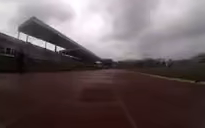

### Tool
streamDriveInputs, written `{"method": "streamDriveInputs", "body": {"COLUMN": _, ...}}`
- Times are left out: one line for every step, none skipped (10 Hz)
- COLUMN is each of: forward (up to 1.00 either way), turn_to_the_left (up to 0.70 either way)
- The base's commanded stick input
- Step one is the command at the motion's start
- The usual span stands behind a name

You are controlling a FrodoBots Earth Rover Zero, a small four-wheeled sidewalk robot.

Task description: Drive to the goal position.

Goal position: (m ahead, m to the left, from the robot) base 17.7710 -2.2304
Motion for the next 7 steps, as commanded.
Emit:
{"method": "streamDriveInputs", "body": {"forward": 0.5, "turn_to_the_left": 0.0}}
{"method": "streamDriveInputs", "body": {"forward": 0.5, "turn_to_the_left": 0.0}}
{"method": "streamDriveInputs", "body": {"forward": 0.5, "turn_to_the_left": 0.0}}
{"method": "streamDriveInputs", "body": {"forward": 0.5, "turn_to_the_left": 0.0}}
{"method": "streamDriveInputs", "body": {"forward": 0.5, "turn_to_the_left": 0.0}}
{"method": "streamDriveInputs", "body": {"forward": 0.5, "turn_to_the_left": 0.0}}
{"method": "streamDriveInputs", "body": {"forward": 0.5, "turn_to_the_left": 0.0}}
